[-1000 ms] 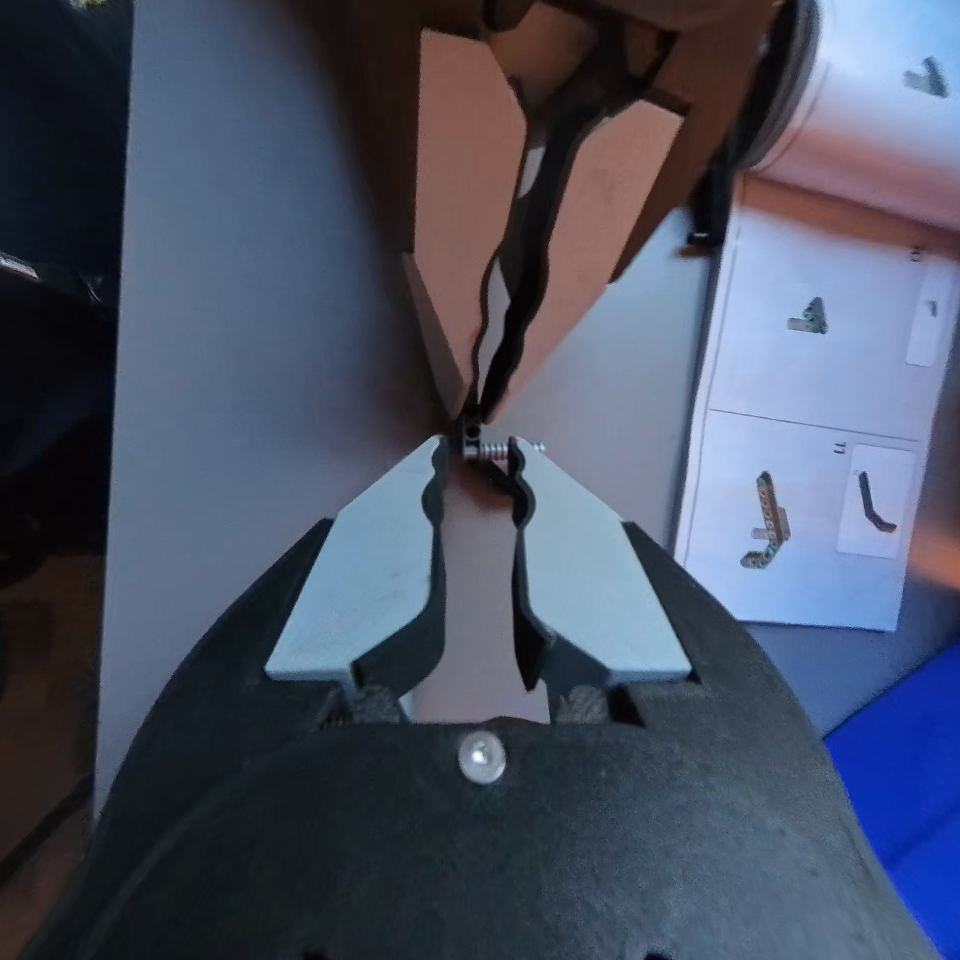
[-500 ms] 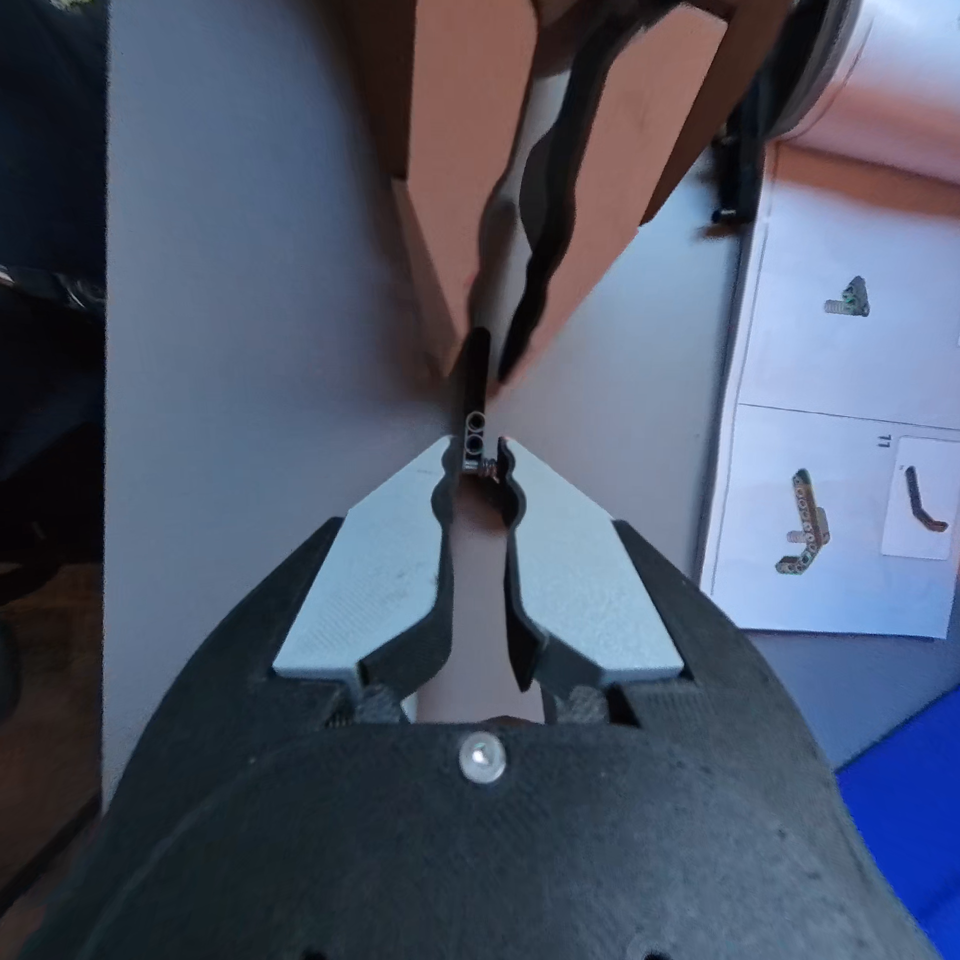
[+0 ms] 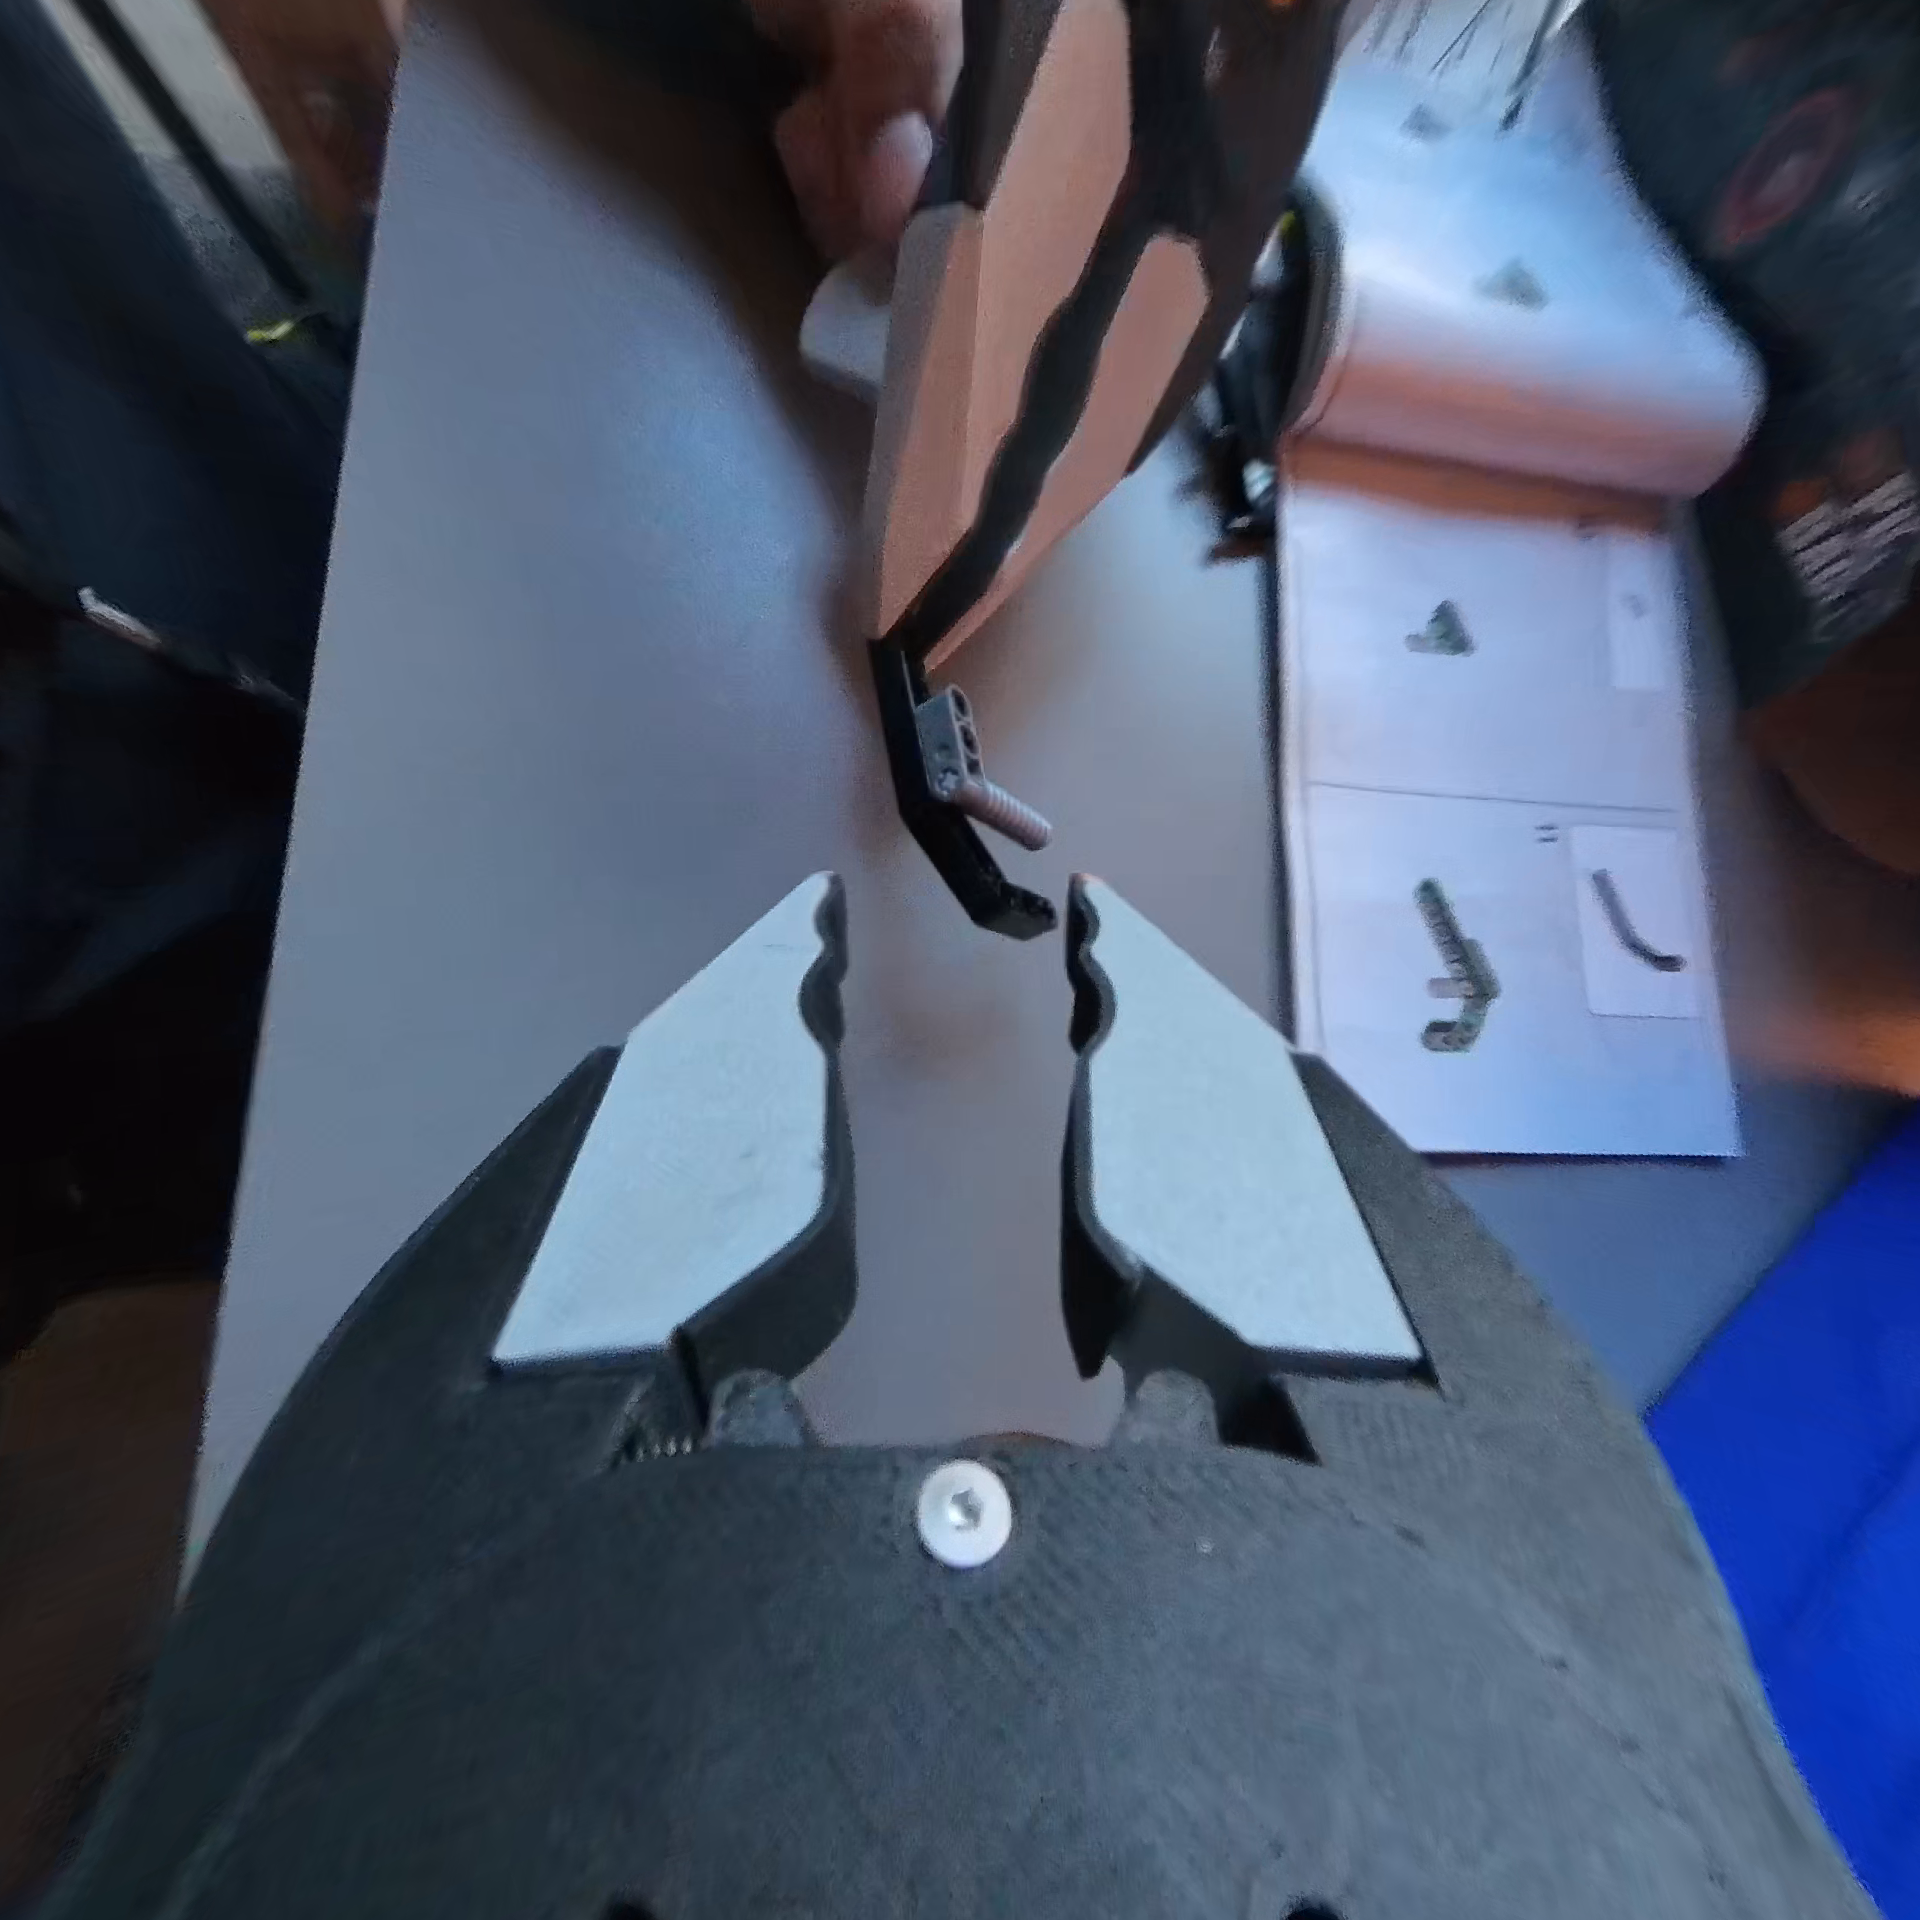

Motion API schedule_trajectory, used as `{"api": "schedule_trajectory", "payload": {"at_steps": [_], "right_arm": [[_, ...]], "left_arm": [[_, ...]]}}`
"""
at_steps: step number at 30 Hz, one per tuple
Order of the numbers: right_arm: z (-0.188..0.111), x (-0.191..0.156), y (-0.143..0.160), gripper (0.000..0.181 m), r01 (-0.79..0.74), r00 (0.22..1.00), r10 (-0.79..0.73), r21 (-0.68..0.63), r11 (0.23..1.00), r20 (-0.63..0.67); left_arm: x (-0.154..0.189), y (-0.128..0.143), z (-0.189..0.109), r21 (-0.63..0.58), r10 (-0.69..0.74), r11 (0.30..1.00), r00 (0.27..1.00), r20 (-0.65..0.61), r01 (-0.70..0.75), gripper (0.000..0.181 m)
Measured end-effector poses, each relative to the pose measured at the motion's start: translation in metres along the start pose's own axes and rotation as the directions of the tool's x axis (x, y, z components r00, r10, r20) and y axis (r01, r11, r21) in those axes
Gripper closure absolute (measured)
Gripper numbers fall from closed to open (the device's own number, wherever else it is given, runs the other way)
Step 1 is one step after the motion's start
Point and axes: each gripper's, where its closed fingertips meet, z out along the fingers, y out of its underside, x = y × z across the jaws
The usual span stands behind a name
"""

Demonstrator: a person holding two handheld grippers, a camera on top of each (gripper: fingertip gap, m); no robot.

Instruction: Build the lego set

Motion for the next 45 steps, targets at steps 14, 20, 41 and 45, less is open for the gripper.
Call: {"api": "schedule_trajectory", "payload": {"at_steps": [14,20,41,45], "right_arm": [[0.004,0.006,-0.014,0.174,-0.269,0.960,0.251,0.170,0.948,0.122],[0.008,0.006,-0.017,0.175,-0.573,0.790,0.499,0.138,0.808,0.357],[0.008,-0.002,-0.022,0.175,-0.807,0.478,0.642,0.011,0.591,0.600],[0.008,-0.003,-0.024,0.175,-0.811,0.470,0.637,0.014,0.585,0.611]], "left_arm": [[0.018,-0.031,-0.025,0.174,-0.011,0.984,0.994,-0.113,0.031,0.174],[0.001,-0.035,-0.036,0.166,0.122,0.976,0.985,0.125,-0.142,0.148],[-0.016,-0.025,-0.034,0.047,0.277,0.951,0.906,0.320,-0.307,0.156],[-0.017,-0.023,-0.032,-0.046,0.437,0.885,0.793,0.424,-0.463,0.153]]}}
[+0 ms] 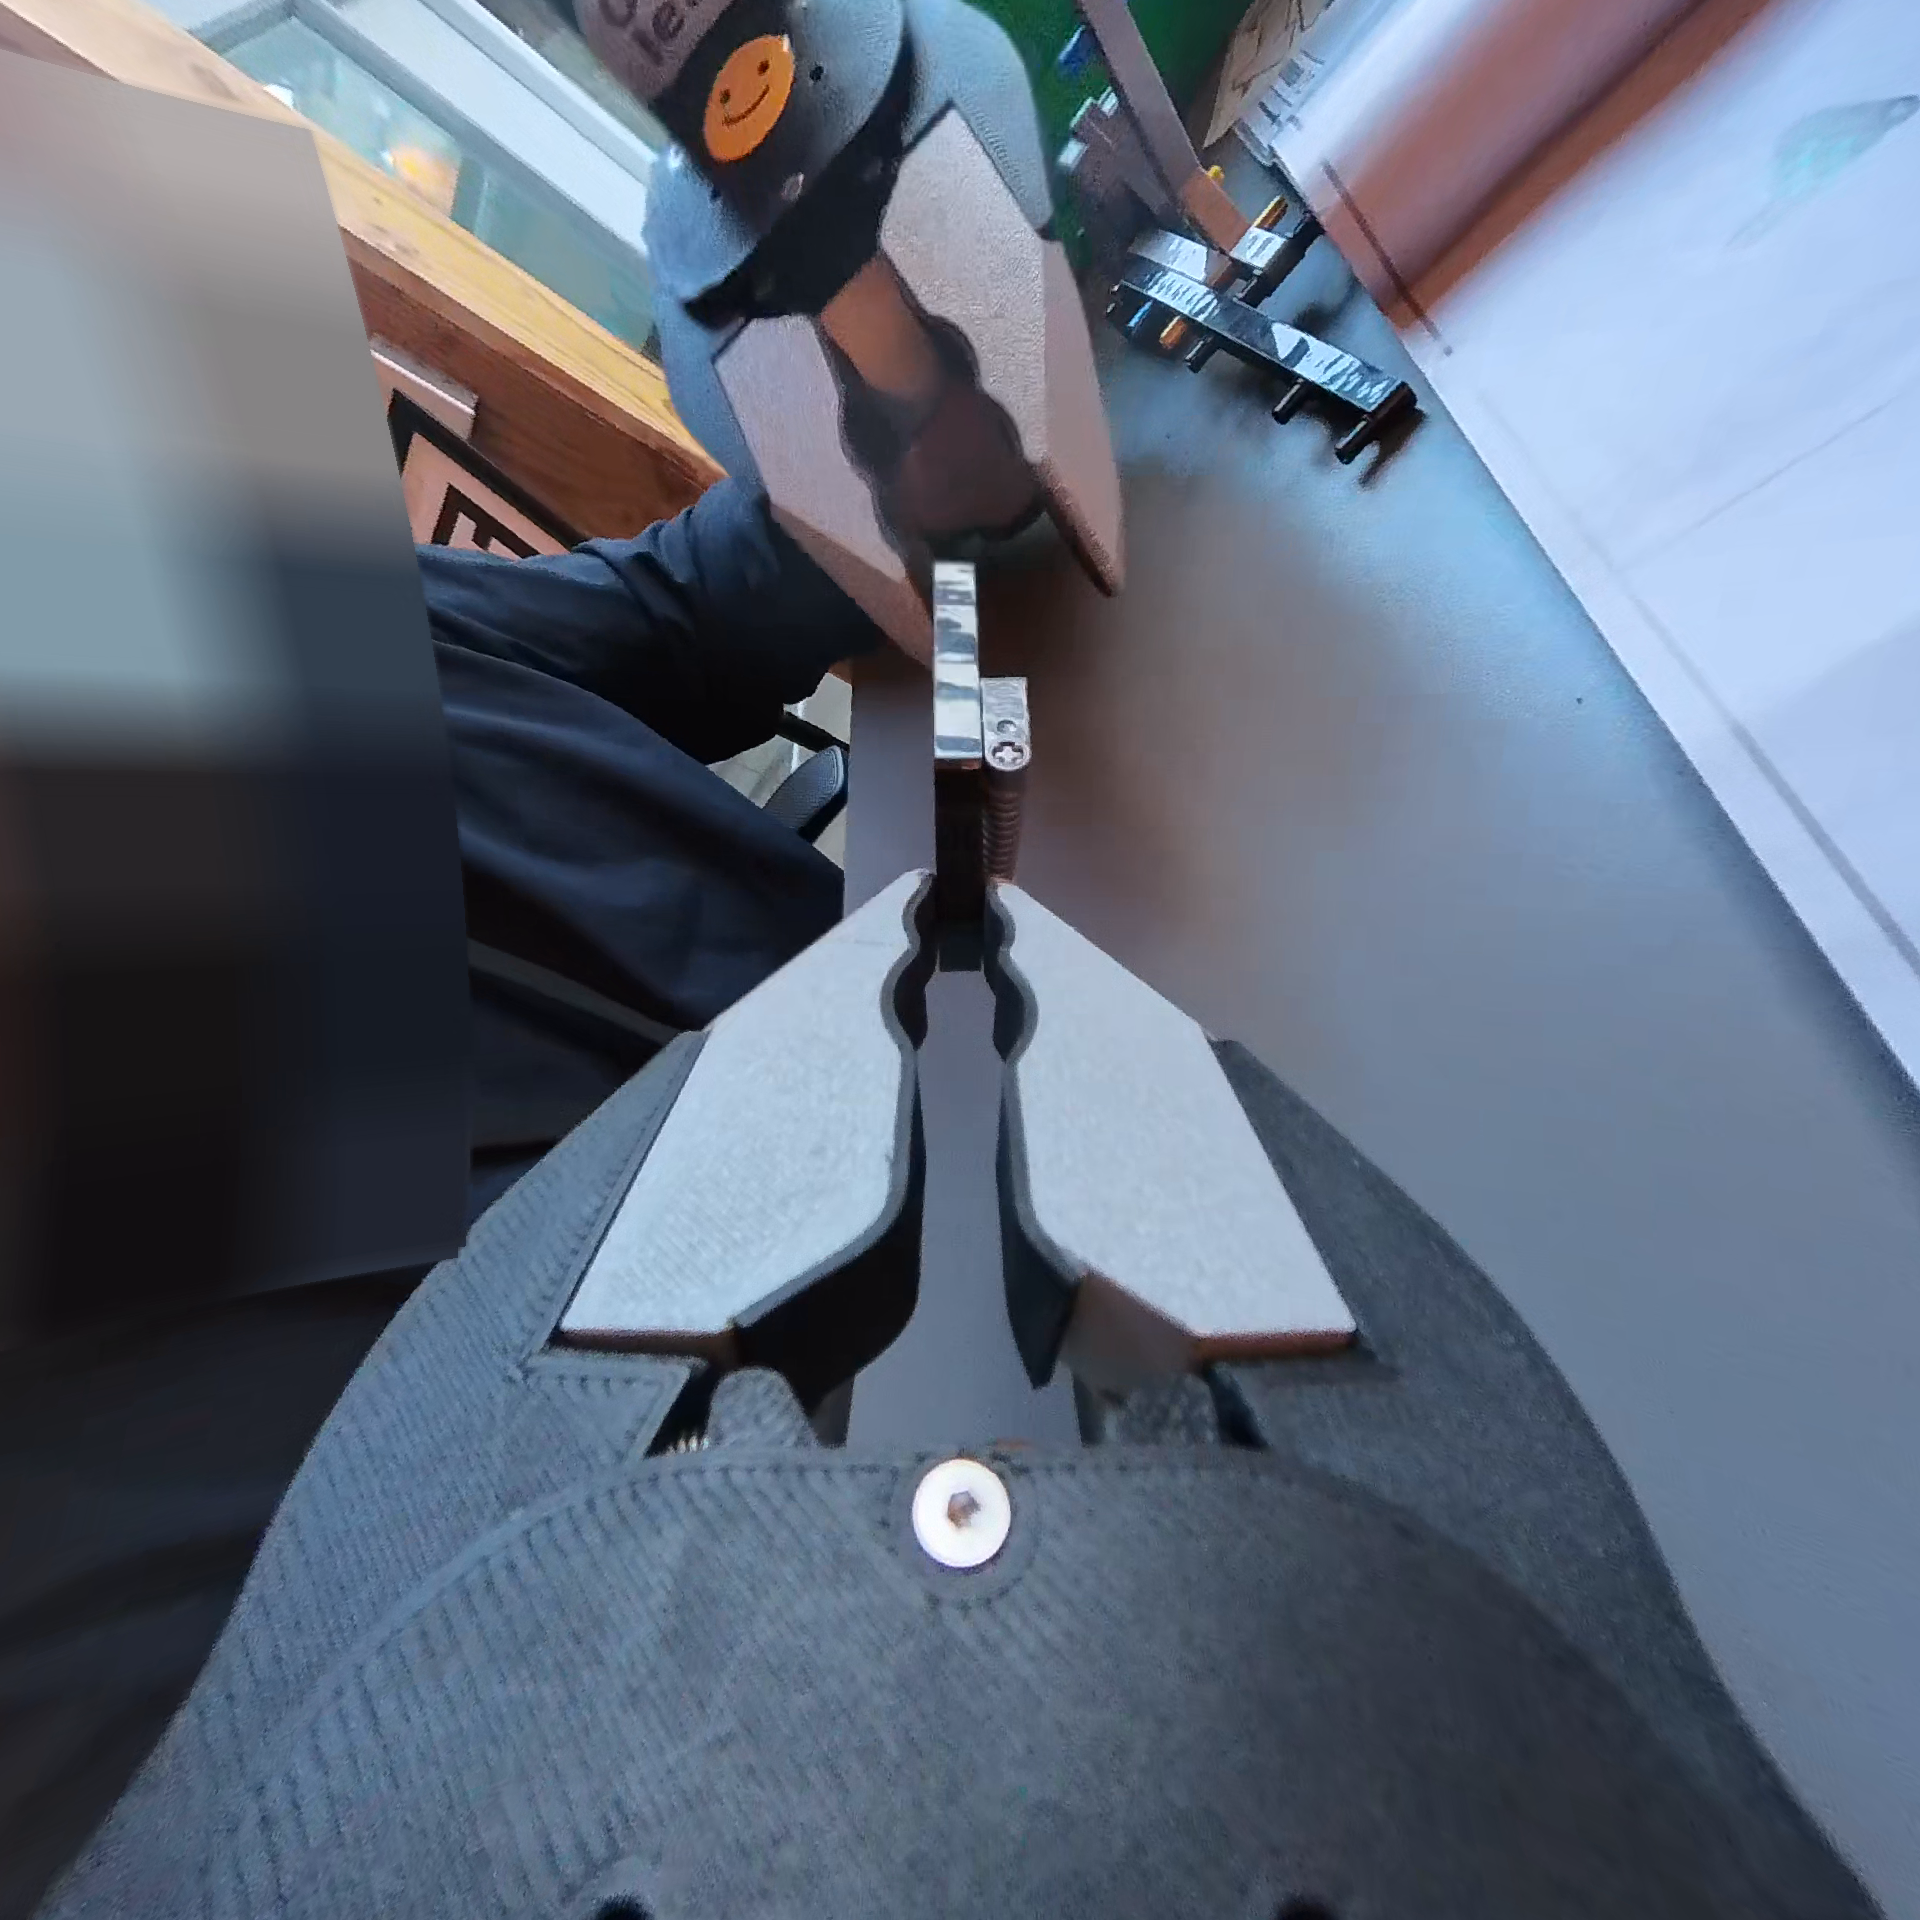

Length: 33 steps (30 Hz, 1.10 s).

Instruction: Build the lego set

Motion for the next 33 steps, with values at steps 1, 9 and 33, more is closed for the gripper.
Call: {"api": "schedule_trajectory", "payload": {"at_steps": [1,9,33], "right_arm": [[0.001,0.000,0.000,0.175,-0.001,1.000,0.001,0.002,1.000,0.000],[0.014,0.005,0.002,0.175,0.007,1.000,-0.006,-0.013,1.000,0.011],[-0.021,0.030,-0.052,0.162,0.425,0.888,-0.367,0.186,0.886,-0.278]], "left_arm": [[0.001,0.001,0.001,-0.004,0.023,1.000,1.000,0.015,-0.023,0.151],[0.000,0.009,-0.003,-0.025,0.153,0.988,0.986,0.069,-0.152,0.163],[-0.028,0.028,-0.001,-0.112,0.079,0.992,0.977,0.196,-0.057,0.172]]}}
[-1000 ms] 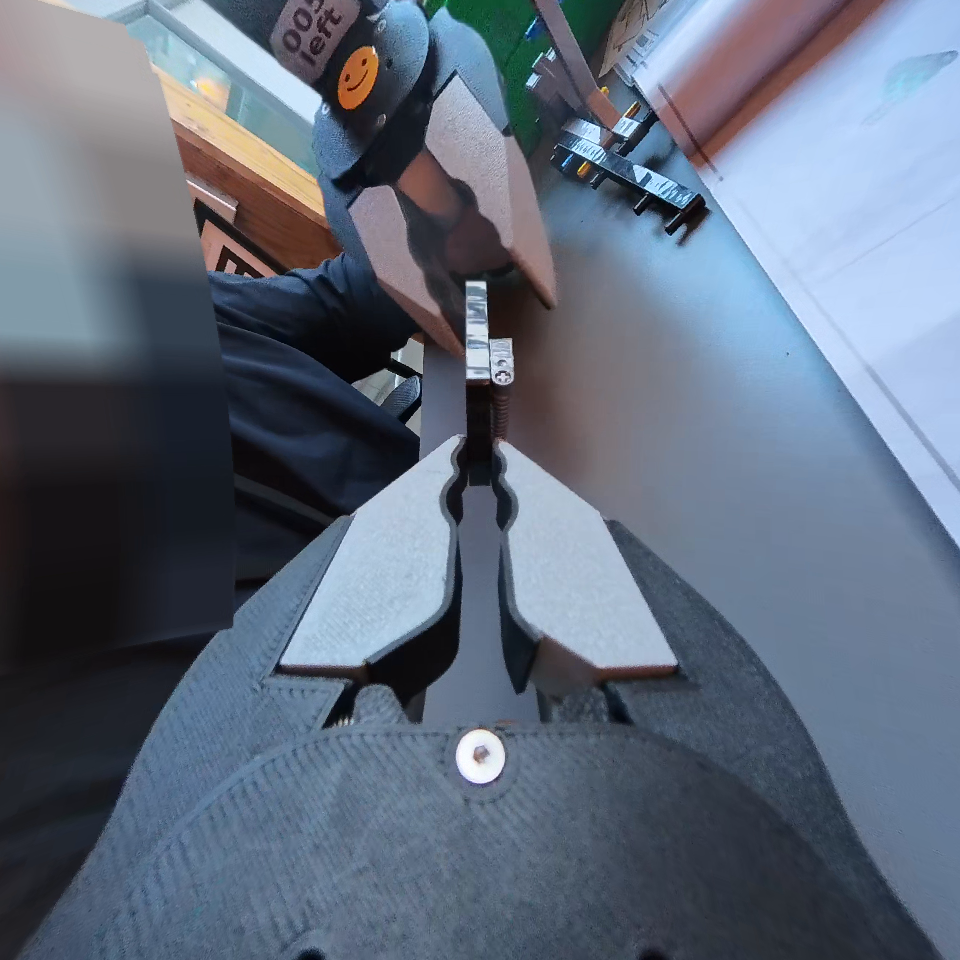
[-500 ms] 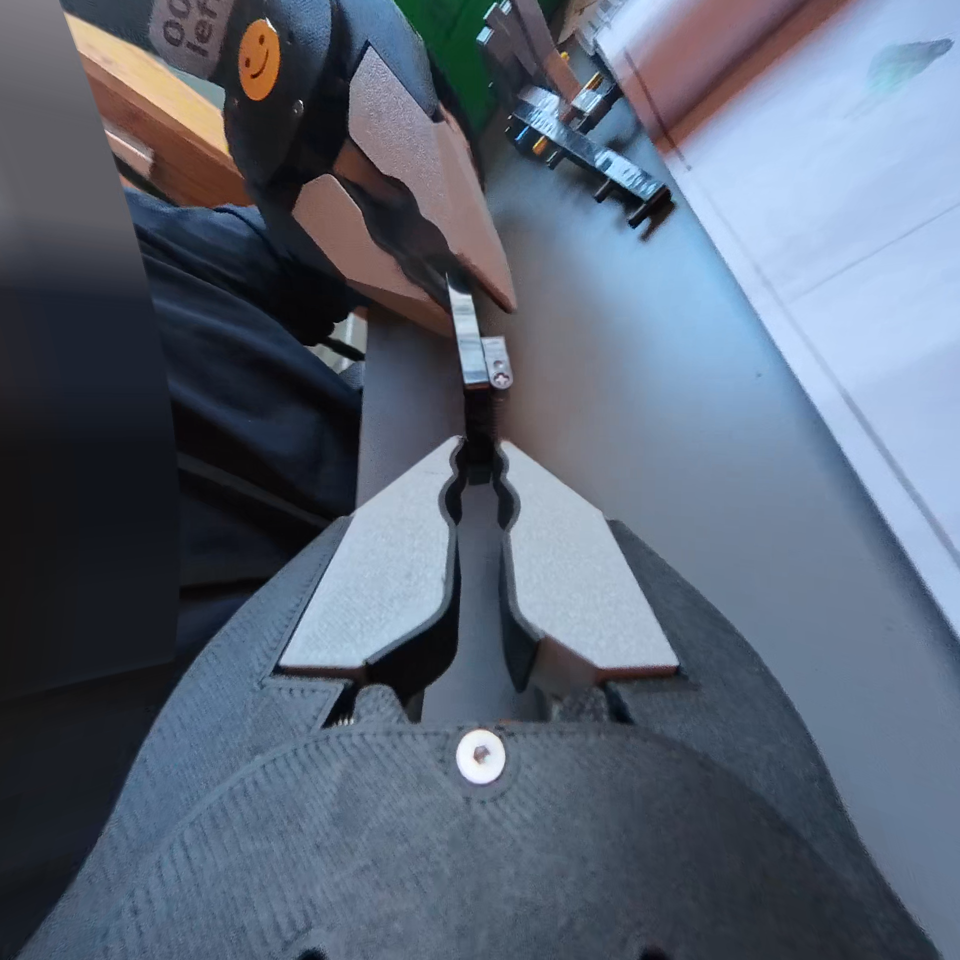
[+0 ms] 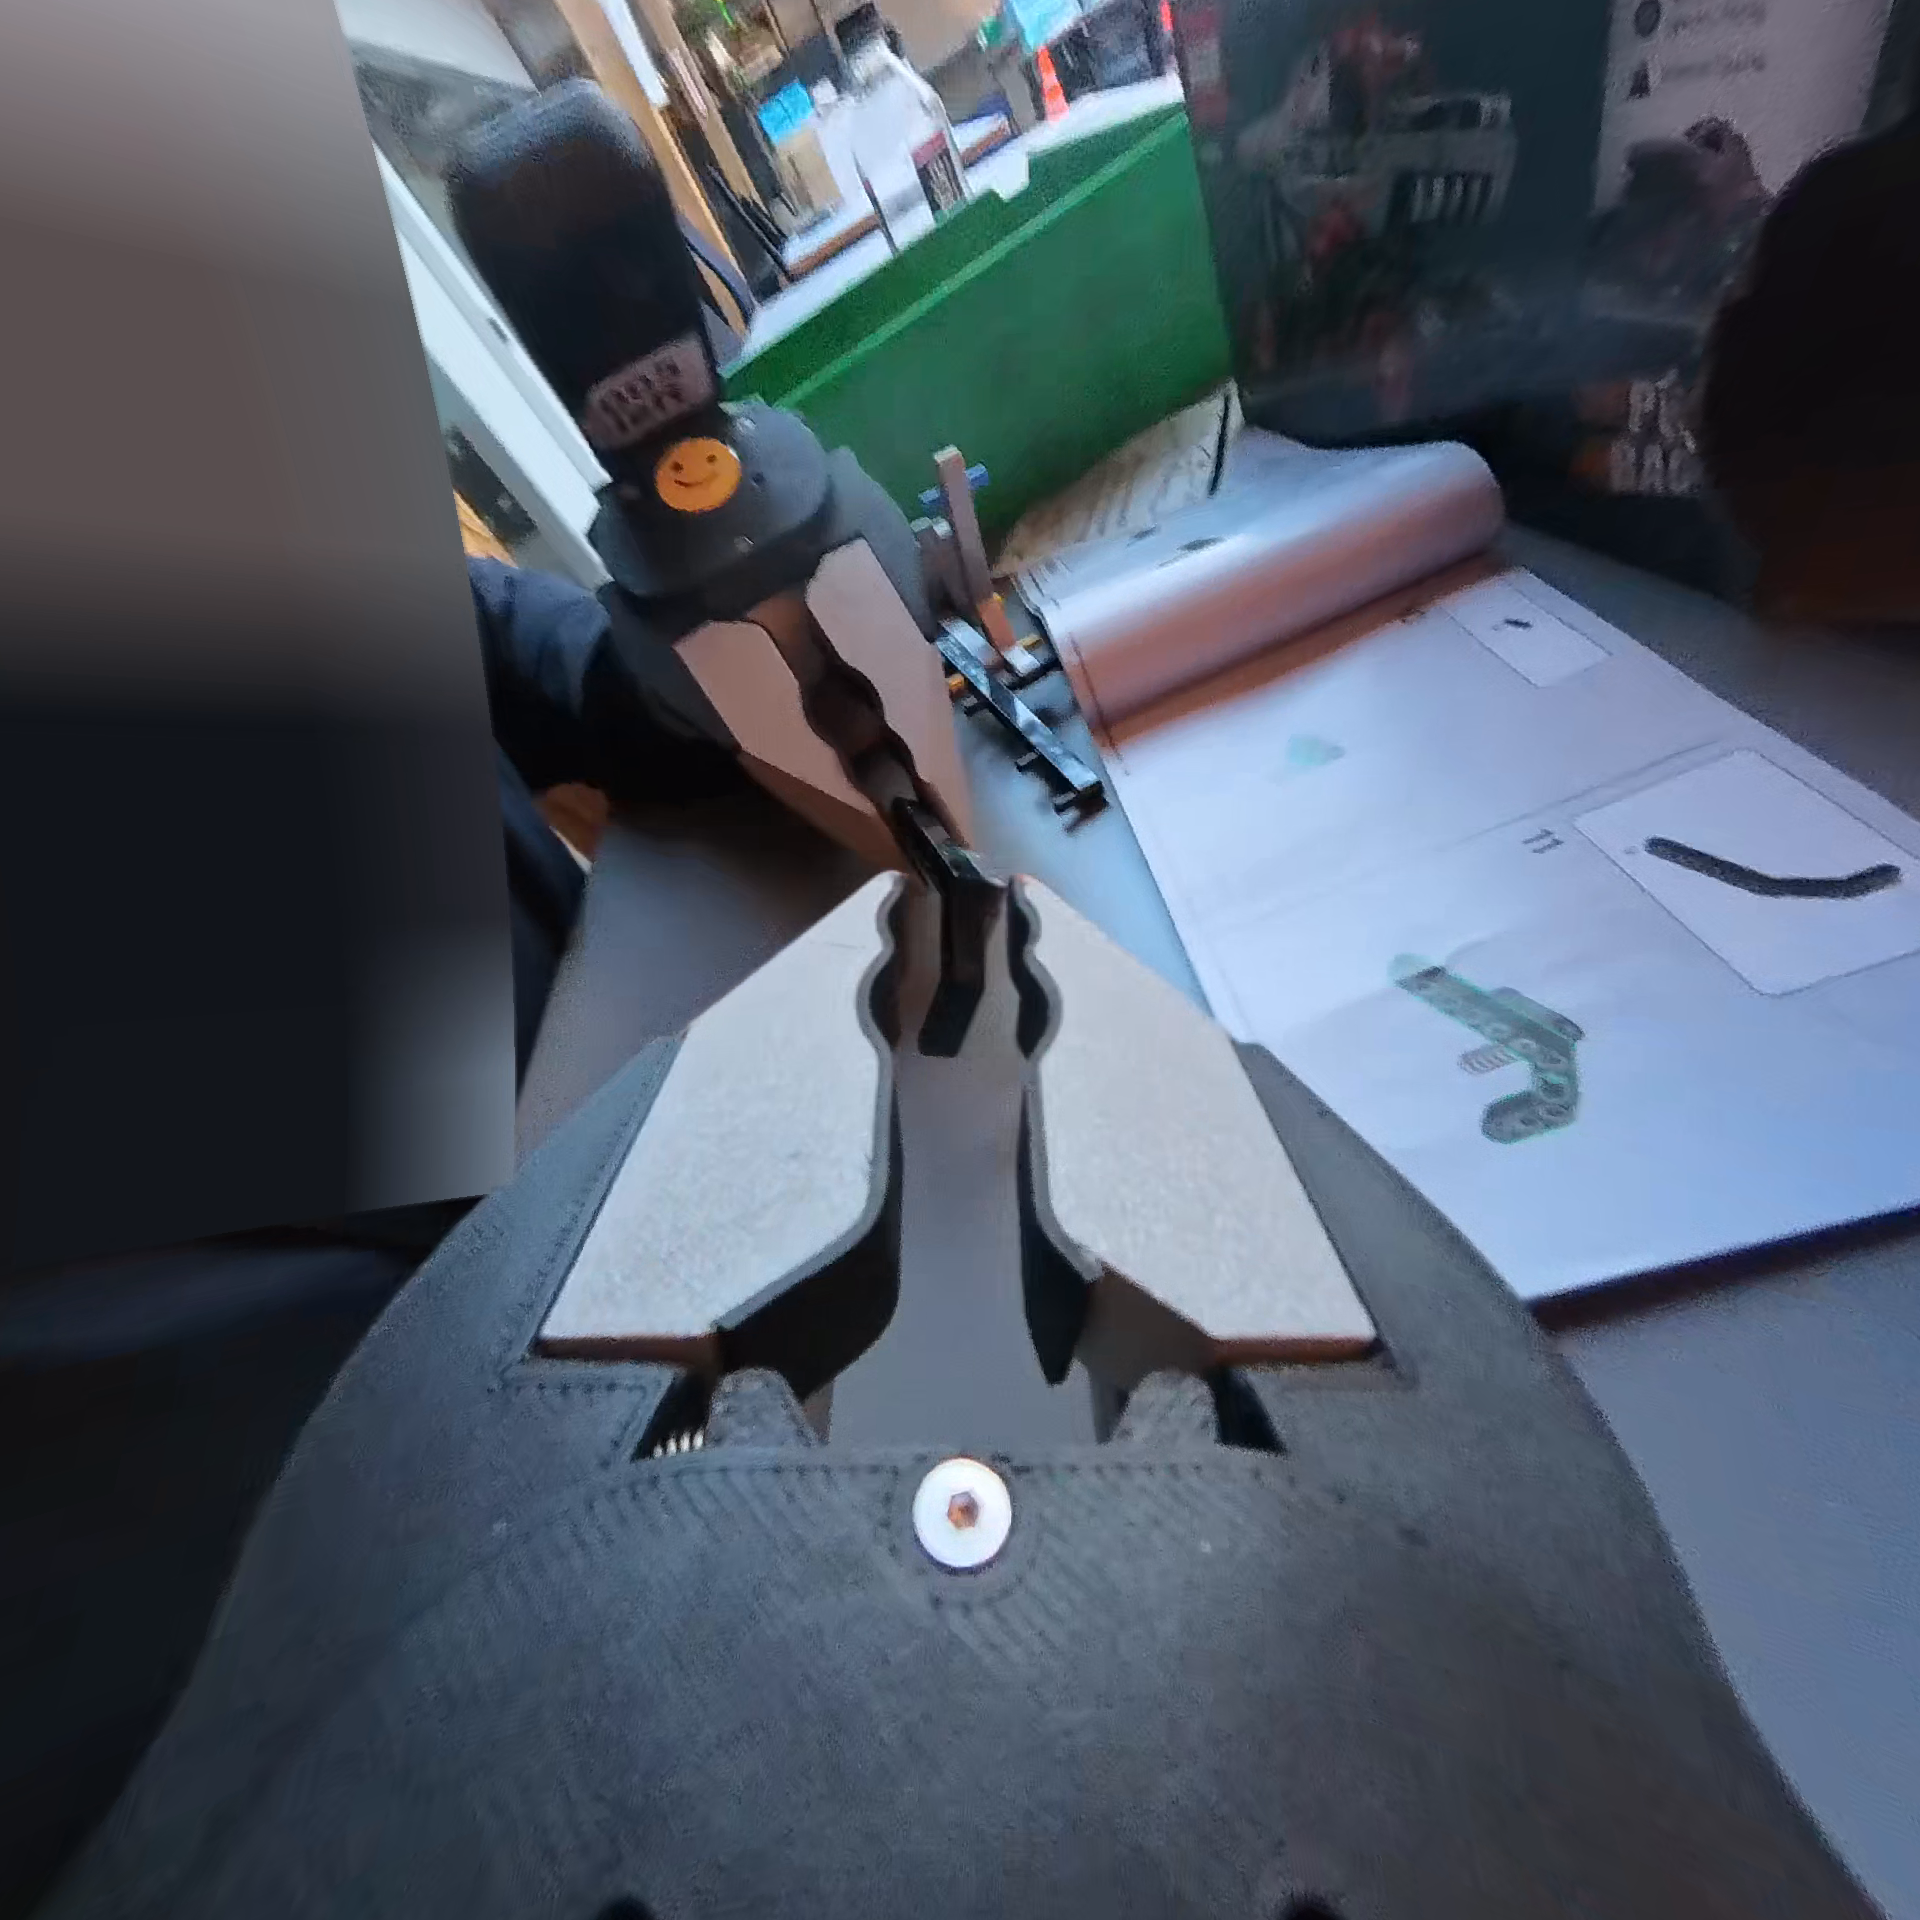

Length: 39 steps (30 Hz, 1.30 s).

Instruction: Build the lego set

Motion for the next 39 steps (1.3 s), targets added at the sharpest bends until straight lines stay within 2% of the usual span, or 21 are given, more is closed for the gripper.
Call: {"api": "schedule_trajectory", "payload": {"at_steps": [10,14,16,19,22,25,29,34,39], "right_arm": [[-0.004,0.006,0.004,0.168,0.177,0.979,-0.182,-0.062,0.982,-0.096],[-0.005,0.013,-0.003,0.170,0.231,0.959,-0.234,-0.039,0.972,-0.161],[-0.010,0.028,-0.010,0.170,0.253,0.930,-0.252,-0.029,0.967,-0.269],[-0.029,0.057,-0.032,0.170,0.306,0.830,-0.254,0.024,0.952,-0.497],[-0.036,0.069,-0.052,0.166,0.332,0.782,-0.222,0.087,0.939,-0.582],[-0.030,0.069,-0.068,0.161,0.379,0.768,-0.230,0.134,0.916,-0.597],[-0.020,0.077,-0.071,0.160,0.381,0.755,-0.242,0.107,0.918,-0.609],[-0.017,0.083,-0.068,0.160,0.304,0.809,-0.176,0.144,0.942,-0.560],[-0.010,0.075,-0.059,0.159,0.227,0.883,-0.137,0.152,0.962,-0.448]], "left_arm": [[-0.003,0.000,-0.002,0.011,-0.058,0.998,0.998,-0.019,0.058,0.173],[-0.007,0.000,-0.002,0.008,-0.074,0.997,0.997,0.003,0.074,0.173],[-0.008,-0.001,-0.001,0.012,-0.080,0.997,0.997,0.010,0.080,0.173],[-0.010,-0.002,0.000,0.012,-0.070,0.998,0.997,0.029,0.069,0.173],[-0.008,-0.004,0.001,0.017,-0.047,0.999,0.998,0.039,0.046,0.173],[-0.007,-0.006,0.002,0.026,-0.034,0.999,0.999,0.039,0.033,0.173],[-0.006,-0.009,0.002,0.042,-0.050,0.998,0.998,0.022,0.050,0.173],[-0.002,-0.007,0.004,0.026,-0.031,0.999,1.000,0.006,0.031,0.173],[0.000,-0.012,0.000,0.063,-0.043,0.997,0.999,-0.027,0.044,0.173]]}}
